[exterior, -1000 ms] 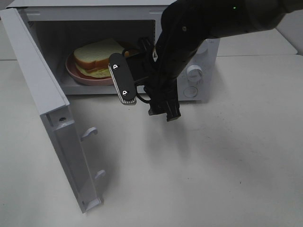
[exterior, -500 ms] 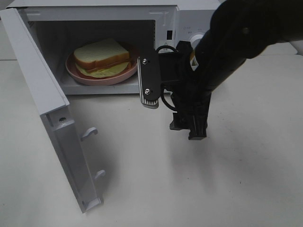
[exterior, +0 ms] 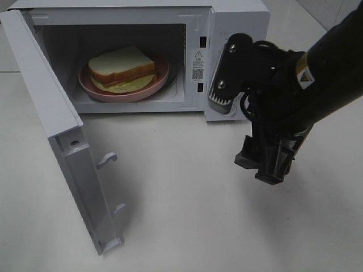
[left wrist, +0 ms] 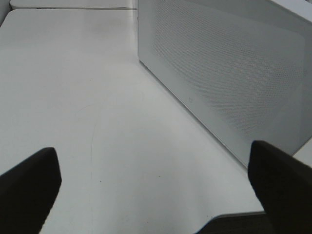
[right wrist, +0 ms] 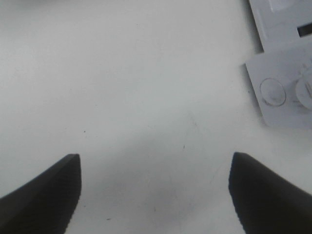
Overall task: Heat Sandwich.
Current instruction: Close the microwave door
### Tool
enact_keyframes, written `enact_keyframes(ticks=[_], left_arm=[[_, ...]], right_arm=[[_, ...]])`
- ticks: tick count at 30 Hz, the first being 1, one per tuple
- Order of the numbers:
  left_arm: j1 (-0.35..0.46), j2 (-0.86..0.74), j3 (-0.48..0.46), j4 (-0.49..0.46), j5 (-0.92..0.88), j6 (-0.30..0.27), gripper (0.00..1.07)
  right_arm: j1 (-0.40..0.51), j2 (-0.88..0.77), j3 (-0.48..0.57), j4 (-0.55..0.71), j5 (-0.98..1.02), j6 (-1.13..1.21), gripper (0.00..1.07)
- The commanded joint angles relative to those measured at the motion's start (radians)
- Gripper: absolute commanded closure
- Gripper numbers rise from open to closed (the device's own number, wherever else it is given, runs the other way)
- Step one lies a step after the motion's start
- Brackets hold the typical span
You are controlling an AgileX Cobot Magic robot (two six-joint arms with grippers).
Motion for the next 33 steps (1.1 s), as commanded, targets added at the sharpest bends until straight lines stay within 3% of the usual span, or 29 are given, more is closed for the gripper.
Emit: enact_keyframes(ticks=[1, 7, 18, 33], left_arm=[[-0.002, -0.015, 0.001, -0.006, -0.01, 0.0, 0.09], [-0.002, -0.015, 0.001, -0.006, -0.01, 0.0, 0.09], [-0.002, -0.015, 0.001, -0.006, -0.01, 0.0, 0.09], [-0.002, -0.015, 0.001, -0.006, -0.01, 0.0, 0.09]], right_arm=[[0.001, -0.053, 0.006, 0.026, 0.074, 0.146, 0.31], [0.001, -0.127, 0.006, 0.026, 0.201, 0.287, 0.31], [0.001, -0.257, 0.006, 0.101, 0.385, 0.326, 0.31], [-0.029, -0.596, 0.027, 0.129, 0.586, 0.373, 0.31]])
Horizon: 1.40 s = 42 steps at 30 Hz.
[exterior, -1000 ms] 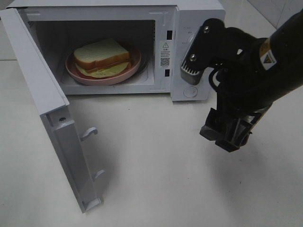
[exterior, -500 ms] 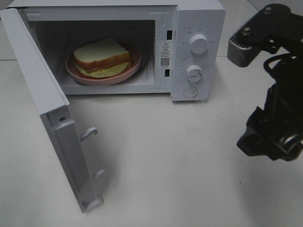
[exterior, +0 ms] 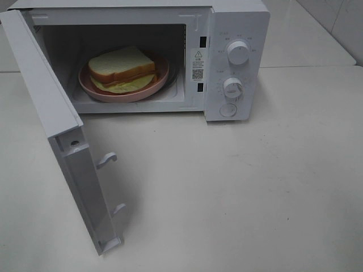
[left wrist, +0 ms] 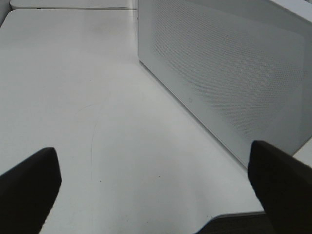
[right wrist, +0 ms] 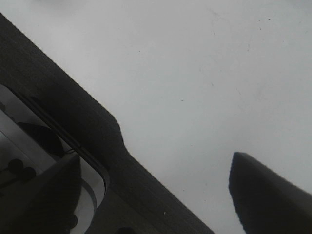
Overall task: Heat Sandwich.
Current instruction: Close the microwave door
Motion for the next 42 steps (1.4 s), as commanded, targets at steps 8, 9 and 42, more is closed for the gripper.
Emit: enact_keyframes(ticks=[8, 9, 42], left_arm=[[-0.002, -0.015, 0.001, -0.006, -0.01, 0.0, 0.09], [-0.002, -0.015, 0.001, -0.006, -0.01, 0.0, 0.09], [-0.002, -0.015, 0.001, -0.006, -0.01, 0.0, 0.09]], right_arm=[[-0.236, -0.27, 0.156, -0.012, -0.002, 0.033, 0.31], [-0.236, -0.27, 0.156, -0.012, -0.002, 0.033, 0.31], [-0.557, -0.836, 0.371, -0.004, -0.177, 0.16, 0.31]])
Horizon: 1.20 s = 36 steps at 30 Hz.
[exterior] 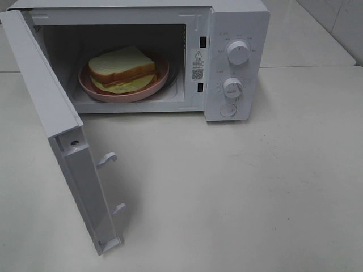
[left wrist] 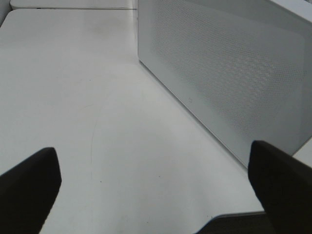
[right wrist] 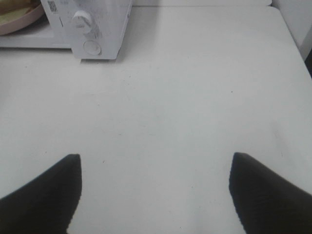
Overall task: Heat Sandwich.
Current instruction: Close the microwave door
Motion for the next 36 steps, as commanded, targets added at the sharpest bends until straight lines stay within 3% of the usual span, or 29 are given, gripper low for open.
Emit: enact_keyframes(ticks=[1, 36], left_arm=[[-0.002, -0.015, 0.001, -0.006, -0.01, 0.0, 0.09], [-0.002, -0.013, 0.001, -0.007, -0.01, -0.001, 0.09]], right_arm=[[-0.028, -0.042, 0.004, 0.0, -0.016, 0.013, 0.31], [-0.028, -0.042, 0.003, 0.001, -0.016, 0.012, 0.31]])
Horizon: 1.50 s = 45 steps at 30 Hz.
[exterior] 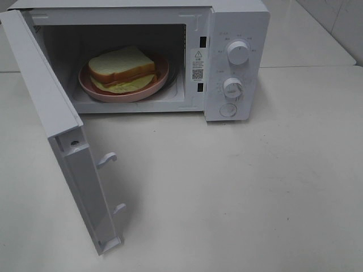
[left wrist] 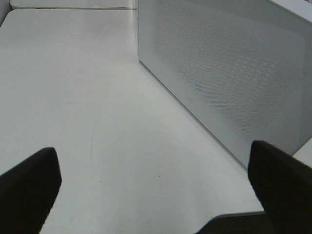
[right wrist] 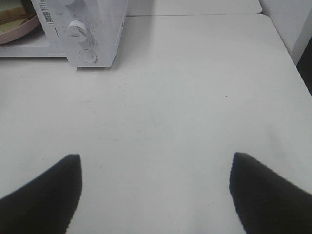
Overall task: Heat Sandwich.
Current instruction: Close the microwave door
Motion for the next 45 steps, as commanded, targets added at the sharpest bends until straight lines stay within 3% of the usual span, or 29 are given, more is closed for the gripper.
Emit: enact_keyframes(ticks=[1, 29, 38, 43, 45], left_arm=[[-0.002, -0.013, 0.001, -0.007, -0.01, -0.001, 0.09], [-0.001, -0.003, -0.018, -0.016, -0.035, -0.026, 0.1], [-0.001, 0.102, -0.023, -0.015, -0.065, -0.025, 0.25], [-0.001, 0.23, -0.023, -0.014, -0.06, -0.025, 0.4], [-0.001, 0.31, -0.023, -0.014, -0.06, -0.025, 0.51]], right_arm=[[-0.008, -0.027, 0.003, 0.0, -0.013, 0.011, 0.31], [-0.008, -0.027, 0.003, 0.0, -0.013, 0.011, 0.32], [-0.008, -0.027, 0.003, 0.0, -0.013, 0.011, 0.32], [-0.008, -0.027, 0.003, 0.0, -0.013, 0.011, 0.32], [-0.008, -0.027, 0.003, 0.0, -0.013, 0.011, 0.32]])
